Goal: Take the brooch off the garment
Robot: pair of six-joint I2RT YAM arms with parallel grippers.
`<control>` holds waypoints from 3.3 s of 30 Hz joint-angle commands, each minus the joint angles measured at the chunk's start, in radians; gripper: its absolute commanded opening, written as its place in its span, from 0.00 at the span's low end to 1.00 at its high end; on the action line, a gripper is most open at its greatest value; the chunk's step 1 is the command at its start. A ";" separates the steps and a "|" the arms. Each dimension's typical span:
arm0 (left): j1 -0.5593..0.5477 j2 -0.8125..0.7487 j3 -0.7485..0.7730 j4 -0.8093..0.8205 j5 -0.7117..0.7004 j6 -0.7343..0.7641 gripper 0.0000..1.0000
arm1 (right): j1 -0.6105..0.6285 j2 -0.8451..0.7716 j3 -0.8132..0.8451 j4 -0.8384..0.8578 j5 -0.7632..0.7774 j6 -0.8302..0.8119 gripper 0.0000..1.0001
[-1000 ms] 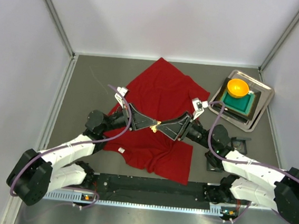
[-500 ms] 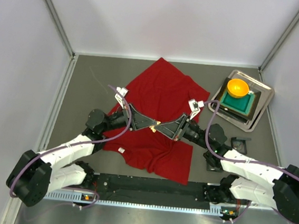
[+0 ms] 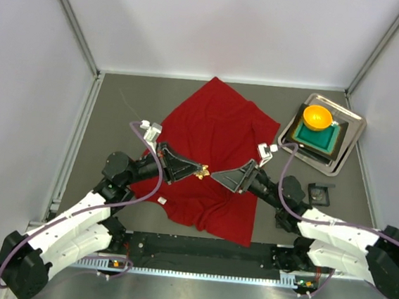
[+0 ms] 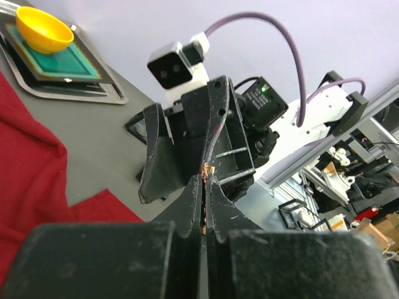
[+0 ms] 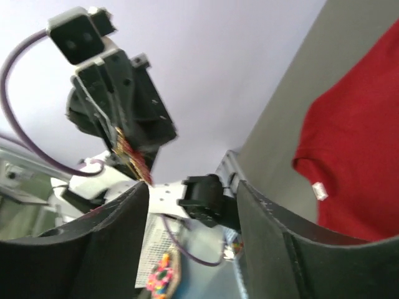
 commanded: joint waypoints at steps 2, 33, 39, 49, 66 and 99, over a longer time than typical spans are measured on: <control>0.000 -0.027 0.045 -0.005 -0.038 0.032 0.00 | -0.011 -0.255 -0.020 -0.290 0.072 -0.203 0.75; 0.051 0.230 0.495 -1.076 -0.180 -0.643 0.00 | 0.319 -0.067 0.229 -0.379 0.466 -1.690 0.40; 0.052 0.236 0.484 -1.067 -0.173 -0.703 0.00 | 0.329 -0.038 0.247 -0.386 0.439 -1.681 0.32; 0.051 0.261 0.484 -1.102 -0.154 -0.729 0.00 | 0.365 0.013 0.296 -0.397 0.479 -1.714 0.24; 0.052 0.236 0.476 -1.096 -0.174 -0.781 0.00 | 0.366 -0.012 0.280 -0.429 0.528 -1.679 0.13; -0.081 0.397 0.346 -0.399 0.277 0.231 0.72 | -0.175 -0.220 0.445 -1.362 -0.428 -0.805 0.00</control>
